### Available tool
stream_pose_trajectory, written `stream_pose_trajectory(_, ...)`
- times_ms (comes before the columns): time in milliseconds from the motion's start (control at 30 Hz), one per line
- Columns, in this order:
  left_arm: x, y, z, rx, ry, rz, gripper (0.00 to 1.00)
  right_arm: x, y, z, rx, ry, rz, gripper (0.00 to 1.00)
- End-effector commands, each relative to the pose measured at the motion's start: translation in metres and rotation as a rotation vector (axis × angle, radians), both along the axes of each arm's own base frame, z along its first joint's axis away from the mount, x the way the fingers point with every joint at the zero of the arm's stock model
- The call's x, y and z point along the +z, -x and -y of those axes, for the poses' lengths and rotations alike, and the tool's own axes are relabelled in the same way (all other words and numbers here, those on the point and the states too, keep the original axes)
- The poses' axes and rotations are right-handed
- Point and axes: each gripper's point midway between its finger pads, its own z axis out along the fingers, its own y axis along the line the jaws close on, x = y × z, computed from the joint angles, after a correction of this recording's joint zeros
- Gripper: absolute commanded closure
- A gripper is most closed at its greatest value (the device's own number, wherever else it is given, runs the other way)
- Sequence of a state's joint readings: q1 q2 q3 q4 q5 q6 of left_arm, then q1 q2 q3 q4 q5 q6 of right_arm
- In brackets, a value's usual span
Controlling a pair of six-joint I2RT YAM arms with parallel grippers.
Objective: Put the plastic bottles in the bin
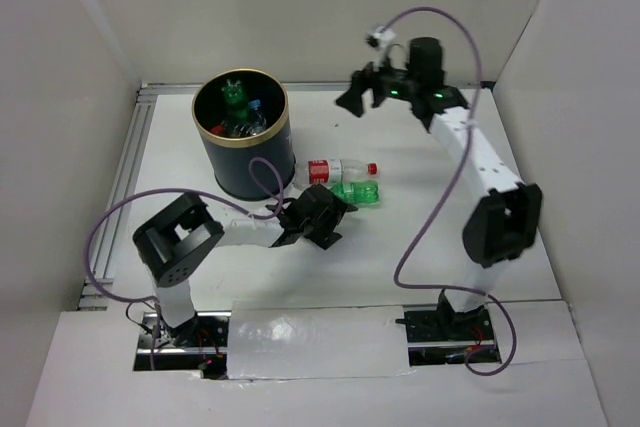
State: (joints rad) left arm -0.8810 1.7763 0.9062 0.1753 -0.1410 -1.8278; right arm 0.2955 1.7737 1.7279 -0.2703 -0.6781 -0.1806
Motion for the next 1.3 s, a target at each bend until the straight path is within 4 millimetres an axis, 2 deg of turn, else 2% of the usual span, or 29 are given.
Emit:
stream_pose_trajectory(0,0.037,-0.044,0.021,0.114,0.160,0.072,0.00,0.032,0.043,0.046,-0.001,-0.029,0.106,0.01)
stream_pose_trajectory(33,0.042,-0.050,0.025,0.129,0.182,0.091,0.00,0.000,0.049,0.066,-0.031,-0.004,0.039,0.01)
stream_pose_trajectory(67,0.048,-0.054,0.026,0.136,0.200,0.113,0.00,0.004,0.065,0.076,-0.036,0.000,0.061,0.01)
stream_pose_trajectory(100,0.049,-0.057,0.027,0.132,0.197,0.139,0.00,-0.003,0.071,0.084,-0.036,0.013,0.067,0.01)
stream_pose_trajectory(133,0.061,-0.064,0.031,0.136,0.213,0.172,0.00,-0.030,0.079,0.098,-0.062,0.030,0.012,0.01)
stream_pose_trajectory(233,0.076,-0.064,0.036,0.067,0.173,0.244,0.00,-0.053,0.105,0.107,-0.023,0.078,-0.013,0.01)
stream_pose_trajectory(300,0.081,-0.054,0.040,-0.025,0.125,0.282,0.00,-0.082,0.125,0.111,0.027,0.121,-0.074,0.03)
stream_pose_trajectory(333,0.084,-0.046,0.042,-0.107,0.065,0.331,0.00,-0.093,0.129,0.113,0.087,0.192,-0.005,0.06)
stream_pose_trajectory(367,0.096,-0.037,0.041,-0.159,0.039,0.369,0.02,-0.109,0.136,0.115,0.118,0.227,-0.012,0.10)
stream_pose_trajectory(400,0.083,-0.023,0.032,-0.215,-0.058,0.337,0.03,-0.125,0.138,0.122,0.120,0.267,-0.025,0.15)
stream_pose_trajectory(433,0.079,-0.019,0.019,-0.260,-0.156,0.354,0.05,-0.139,0.136,0.128,0.152,0.338,0.024,0.24)
stream_pose_trajectory(467,0.075,-0.008,0.012,-0.303,-0.221,0.350,0.05,-0.152,0.138,0.132,0.166,0.360,0.025,0.29)
stream_pose_trajectory(500,0.082,0.002,0.001,-0.330,-0.266,0.365,0.07,-0.164,0.136,0.138,0.169,0.381,0.014,0.31)
stream_pose_trajectory(600,0.057,0.030,-0.055,-0.388,-0.532,0.340,0.13,-0.177,0.132,0.137,0.245,0.413,0.054,0.28)
stream_pose_trajectory(633,0.071,0.033,-0.070,-0.373,-0.570,0.384,0.13,-0.186,0.132,0.135,0.277,0.406,0.031,0.25)
stream_pose_trajectory(667,0.066,0.040,-0.088,-0.409,-0.646,0.386,0.13,-0.188,0.129,0.133,0.300,0.407,0.054,0.20)
stream_pose_trajectory(700,0.063,0.047,-0.100,-0.429,-0.691,0.390,0.13,-0.188,0.128,0.122,0.331,0.407,0.067,0.15)
stream_pose_trajectory(733,0.076,0.056,-0.115,-0.447,-0.722,0.434,0.11,-0.197,0.123,0.111,0.361,0.422,0.071,0.07)
stream_pose_trajectory(767,0.074,0.058,-0.119,-0.472,-0.749,0.430,0.11,-0.193,0.119,0.111,0.367,0.432,0.101,0.06)
stream_pose_trajectory(833,0.074,0.068,-0.133,-0.480,-0.786,0.429,0.08,-0.203,0.119,0.095,0.419,0.445,0.101,0.05)
stream_pose_trajectory(867,0.082,0.072,-0.135,-0.470,-0.774,0.444,0.05,-0.206,0.117,0.091,0.439,0.462,0.114,0.05)
stream_pose_trajectory(900,0.075,0.079,-0.146,-0.484,-0.799,0.420,0.01,-0.210,0.118,0.082,0.468,0.476,0.121,0.05)
stream_pose_trajectory(933,0.078,0.082,-0.147,-0.477,-0.794,0.426,0.01,-0.218,0.117,0.079,0.478,0.485,0.113,0.04)
stream_pose_trajectory(967,0.077,0.088,-0.149,-0.468,-0.779,0.413,0.01,-0.215,0.112,0.077,0.475,0.502,0.136,0.04)
stream_pose_trajectory(1000,0.085,0.090,-0.152,-0.444,-0.764,0.431,0.01,-0.219,0.111,0.071,0.487,0.511,0.142,0.03)
stream_pose_trajectory(1033,0.082,0.098,-0.157,-0.452,-0.775,0.420,0.01,-0.222,0.104,0.068,0.475,0.517,0.155,0.03)
stream_pose_trajectory(1100,0.083,0.102,-0.165,-0.395,-0.760,0.402,0.01,-0.231,0.097,0.070,0.454,0.556,0.148,0.03)
stream_pose_trajectory(1200,0.083,0.110,-0.178,-0.352,-0.755,0.381,0.01,-0.256,0.097,0.069,0.463,0.600,0.109,0.03)
stream_pose_trajectory(1267,0.083,0.112,-0.186,-0.333,-0.752,0.382,0.01,-0.273,0.099,0.069,0.480,0.620,0.077,0.08)
